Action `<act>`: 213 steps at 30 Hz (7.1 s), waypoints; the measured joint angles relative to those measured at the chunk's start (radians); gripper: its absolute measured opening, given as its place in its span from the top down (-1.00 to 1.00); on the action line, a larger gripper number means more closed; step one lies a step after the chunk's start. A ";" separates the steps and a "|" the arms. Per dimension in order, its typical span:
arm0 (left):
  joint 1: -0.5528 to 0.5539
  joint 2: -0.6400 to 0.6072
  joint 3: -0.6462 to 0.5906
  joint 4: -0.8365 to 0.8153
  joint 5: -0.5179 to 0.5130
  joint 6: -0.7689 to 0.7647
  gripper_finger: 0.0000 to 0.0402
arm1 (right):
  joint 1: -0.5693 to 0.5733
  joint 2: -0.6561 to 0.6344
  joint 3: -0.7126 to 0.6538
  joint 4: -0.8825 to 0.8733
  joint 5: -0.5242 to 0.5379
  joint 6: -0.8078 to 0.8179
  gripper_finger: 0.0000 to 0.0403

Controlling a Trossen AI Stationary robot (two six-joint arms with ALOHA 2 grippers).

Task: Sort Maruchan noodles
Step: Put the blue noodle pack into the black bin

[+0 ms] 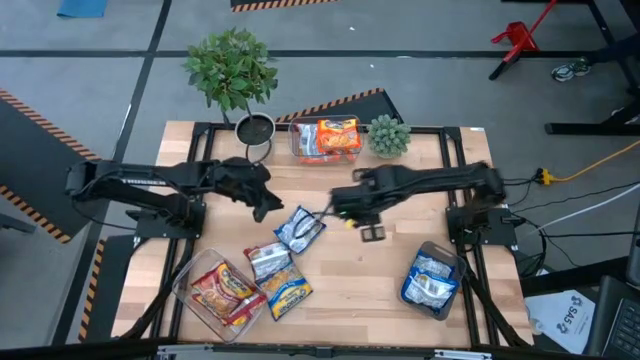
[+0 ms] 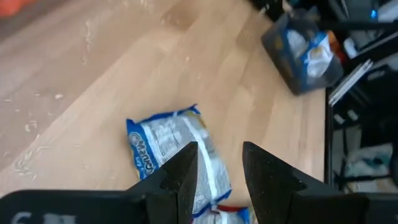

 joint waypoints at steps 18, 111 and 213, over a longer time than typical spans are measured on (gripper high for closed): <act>-0.142 0.058 -0.321 0.446 -0.190 -0.023 0.39 | -0.093 -0.343 -1.092 1.652 0.015 0.332 -0.32; -0.214 -0.035 -0.342 0.578 -0.131 -0.209 0.40 | -0.080 -0.362 -0.958 1.397 -0.486 0.570 1.00; -0.214 -0.035 -0.340 0.494 -0.246 -0.185 0.40 | 0.735 -0.487 -0.890 0.270 -0.216 1.307 0.86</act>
